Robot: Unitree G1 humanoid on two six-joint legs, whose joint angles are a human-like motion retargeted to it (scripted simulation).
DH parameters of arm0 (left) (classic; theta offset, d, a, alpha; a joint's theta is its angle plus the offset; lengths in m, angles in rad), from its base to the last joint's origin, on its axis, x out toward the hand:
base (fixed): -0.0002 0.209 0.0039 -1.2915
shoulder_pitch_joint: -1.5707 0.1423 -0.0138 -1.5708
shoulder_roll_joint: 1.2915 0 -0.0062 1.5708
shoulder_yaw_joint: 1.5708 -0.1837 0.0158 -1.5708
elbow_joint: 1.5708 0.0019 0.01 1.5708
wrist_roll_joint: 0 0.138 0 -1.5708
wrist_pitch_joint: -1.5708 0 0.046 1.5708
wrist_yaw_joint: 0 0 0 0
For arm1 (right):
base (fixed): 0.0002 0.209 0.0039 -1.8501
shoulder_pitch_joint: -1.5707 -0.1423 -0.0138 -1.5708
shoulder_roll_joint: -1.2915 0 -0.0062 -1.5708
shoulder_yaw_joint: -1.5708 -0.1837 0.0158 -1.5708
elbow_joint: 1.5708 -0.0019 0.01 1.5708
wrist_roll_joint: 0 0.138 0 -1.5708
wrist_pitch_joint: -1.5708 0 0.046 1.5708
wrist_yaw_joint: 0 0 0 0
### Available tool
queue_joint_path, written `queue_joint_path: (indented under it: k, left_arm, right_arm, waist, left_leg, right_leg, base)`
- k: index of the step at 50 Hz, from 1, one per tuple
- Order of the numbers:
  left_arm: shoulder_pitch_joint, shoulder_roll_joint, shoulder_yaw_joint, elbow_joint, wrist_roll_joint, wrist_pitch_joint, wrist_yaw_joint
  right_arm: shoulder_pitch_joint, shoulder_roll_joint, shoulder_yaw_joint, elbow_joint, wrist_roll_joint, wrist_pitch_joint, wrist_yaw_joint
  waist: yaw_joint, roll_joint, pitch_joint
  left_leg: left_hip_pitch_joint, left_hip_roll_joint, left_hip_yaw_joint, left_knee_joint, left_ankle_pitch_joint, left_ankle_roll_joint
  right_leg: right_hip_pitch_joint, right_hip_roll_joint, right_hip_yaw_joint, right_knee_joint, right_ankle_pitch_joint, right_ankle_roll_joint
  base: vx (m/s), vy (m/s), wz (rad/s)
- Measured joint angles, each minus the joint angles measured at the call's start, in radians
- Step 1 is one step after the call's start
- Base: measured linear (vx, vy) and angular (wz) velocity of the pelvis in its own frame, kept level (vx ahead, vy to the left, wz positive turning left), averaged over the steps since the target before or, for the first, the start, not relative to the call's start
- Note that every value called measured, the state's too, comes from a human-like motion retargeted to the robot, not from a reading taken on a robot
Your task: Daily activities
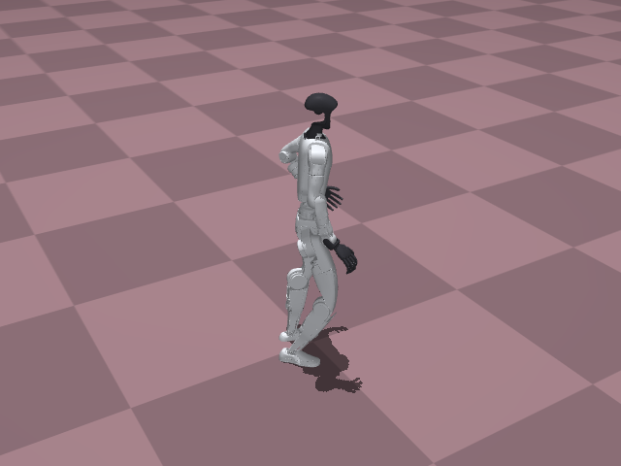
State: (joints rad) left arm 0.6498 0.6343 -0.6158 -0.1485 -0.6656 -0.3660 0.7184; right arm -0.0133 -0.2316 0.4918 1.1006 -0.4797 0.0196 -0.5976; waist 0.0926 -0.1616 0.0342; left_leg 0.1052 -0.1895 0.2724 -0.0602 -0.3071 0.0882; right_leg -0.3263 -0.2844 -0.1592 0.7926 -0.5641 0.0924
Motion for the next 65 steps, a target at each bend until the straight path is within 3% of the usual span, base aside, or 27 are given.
queue_joint_path:
  k: [7, 15, 22, 33, 43, 48, 51, 55, 60, 65]
  left_arm:
    - [0.02, 0.019, 0.021, -0.03, -0.019, -0.005, -0.016]
    - [0.053, 0.024, 0.045, -0.047, -0.037, -0.016, -0.006]
    - [0.109, 0.004, 0.043, -0.019, -0.057, -0.029, 0.011]
    - [0.116, -0.062, 0.004, 0.044, -0.135, -0.023, 0.038]
    - [0.148, -0.092, 0.021, 0.116, -0.303, -0.002, -0.065]
    - [0.164, -0.065, 0.055, 0.113, -0.352, 0.021, -0.146]
    - [0.169, -0.051, 0.07, 0.091, -0.363, 0.035, -0.179]
    - [0.157, -0.05, 0.092, 0.059, -0.373, 0.058, -0.204]
    - [0.14, -0.101, 0.114, 0.067, -0.361, 0.066, -0.212]
    - [0.119, -0.155, 0.12, 0.117, -0.373, 0.071, -0.223]
  right_arm:
    - [-0.02, 0.005, 0.021, -0.039, -0.018, 0.002, 0.009]
    - [-0.013, 0.013, 0.009, -0.048, -0.048, 0.018, -0.009]
    - [-0.005, 0.014, -0.008, -0.024, -0.083, 0.04, -0.038]
    - [0.009, 0.016, -0.033, 0.036, -0.047, 0.082, -0.075]
    - [-0.014, 0.026, -0.07, 0.077, 0.026, 0.083, -0.152]
    - [-0.027, 0.034, -0.084, 0.06, 0.07, 0.075, -0.194]
    - [-0.039, 0.036, -0.093, 0.051, 0.081, 0.08, -0.218]
    - [-0.089, 0.036, -0.113, 0.069, 0.088, 0.093, -0.249]
    - [-0.157, 0.045, -0.129, 0.101, 0.111, 0.09, -0.246]
    - [-0.206, 0.062, -0.11, 0.107, 0.112, 0.066, -0.208]
  waist:
    - [0.027, -0.054, 0.018]
    - [0.023, -0.079, 0.038]
    - [-0.021, -0.039, 0.032]
    - [-0.078, 0.054, -0.002]
    - [-0.114, 0.12, -0.022]
    - [-0.109, 0.161, -0.004]
    - [-0.079, 0.189, 0.002]
    - [-0.011, 0.224, 0.0]
    - [0.068, 0.213, -0.022]
    - [0.082, 0.156, -0.055]
  left_leg:
    - [0.008, -0.059, -0.038, -0.007, 0.003, 0.016]
    - [0.025, -0.097, -0.121, -0.011, 0.008, 0.012]
    - [0.032, -0.072, -0.197, -0.004, -0.009, -0.021]
    - [0.084, -0.008, -0.302, 0.002, -0.066, -0.042]
    - [0.203, 0.069, -0.237, 0.119, -0.039, -0.069]
    - [0.035, 0.263, -0.102, 0.733, 0.009, -0.076]
    - [-0.117, 0.416, -0.051, 1.108, 0.03, -0.019]
    - [-0.341, 0.563, -0.03, 1.405, -0.077, 0.061]
    - [-0.555, 0.535, 0.048, 1.274, -0.22, 0.07]
    - [-0.624, 0.377, 0.154, 0.717, -0.144, -0.018]
  right_leg:
    - [-0.099, -0.113, -0.025, 0.223, 0.051, -0.02]
    - [-0.209, -0.135, -0.008, 0.348, 0.042, -0.059]
    - [-0.295, -0.056, -0.012, 0.23, 0.044, -0.059]
    - [-0.35, 0.107, 0.038, -0.187, 0.09, -0.011]
    - [-0.246, 0.131, 0.042, -0.057, 0.065, -0.081]
    - [-0.083, 0.181, -0.021, -0.105, 0.017, -0.151]
    - [-0.005, 0.228, -0.056, -0.141, -0.012, -0.188]
    - [0.102, 0.3, -0.09, -0.245, -0.029, -0.212]
    - [0.219, 0.324, -0.097, -0.382, -0.035, -0.181]
    - [0.283, 0.273, -0.104, -0.454, -0.054, -0.135]
  base:
    - [-0.02, 0.07, 0.41]
    - [0.03, 0.06, 0.75]
    - [0.13, 0.06, 0.87]
    - [0.29, 0.03, 0.74]
    - [0.49, -0.1, 0.81]
    - [0.46, -0.23, 0.63]
    - [0.39, -0.23, 0.43]
    - [0.4, -0.18, 0.31]
    - [0.46, -0.02, 0.19]
    - [0.52, 0.11, 0.36]
